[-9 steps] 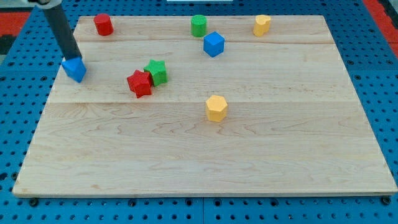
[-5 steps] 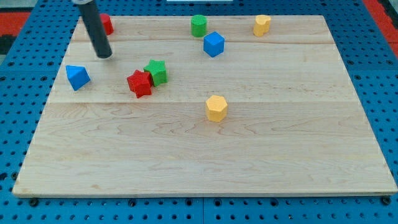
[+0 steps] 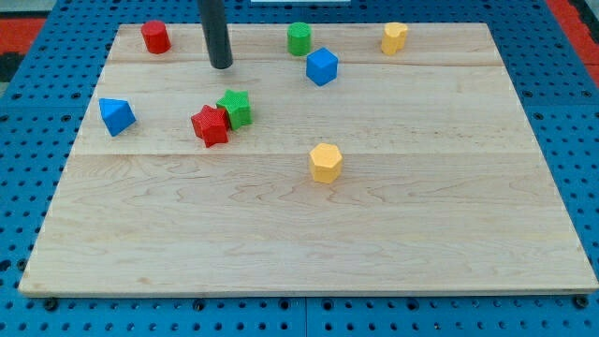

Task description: Slide the blue cube to the center right

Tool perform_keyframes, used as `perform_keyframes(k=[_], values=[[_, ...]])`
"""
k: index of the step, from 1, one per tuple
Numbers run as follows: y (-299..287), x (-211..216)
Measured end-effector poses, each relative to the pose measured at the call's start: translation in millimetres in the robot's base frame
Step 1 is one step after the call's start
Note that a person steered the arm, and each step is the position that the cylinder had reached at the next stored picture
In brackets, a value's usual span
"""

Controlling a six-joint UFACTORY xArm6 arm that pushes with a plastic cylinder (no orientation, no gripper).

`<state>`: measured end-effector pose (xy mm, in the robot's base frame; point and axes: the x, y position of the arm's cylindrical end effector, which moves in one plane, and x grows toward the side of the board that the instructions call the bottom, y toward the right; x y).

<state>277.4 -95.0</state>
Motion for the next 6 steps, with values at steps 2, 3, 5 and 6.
perform_keyframes(k=[2,3,5,6], values=[[156.9,2.4],[213.7,13.7],[233.3,-17.5],[251.0,46.4]])
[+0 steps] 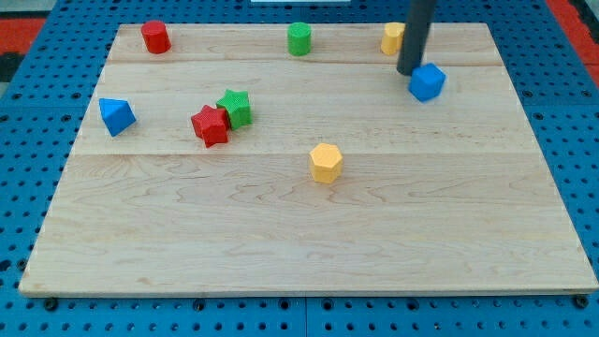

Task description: Slide the blue cube to the center right

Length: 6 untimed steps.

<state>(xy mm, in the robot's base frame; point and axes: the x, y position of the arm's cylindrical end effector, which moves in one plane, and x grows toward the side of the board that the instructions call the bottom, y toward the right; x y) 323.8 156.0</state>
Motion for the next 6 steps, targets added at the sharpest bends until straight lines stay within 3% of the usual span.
perform_keyframes(k=[1,3,4,5,6], values=[[13.1,39.3],[39.0,-8.1],[58.1,41.0],[58.2,62.8],[44.0,55.7]])
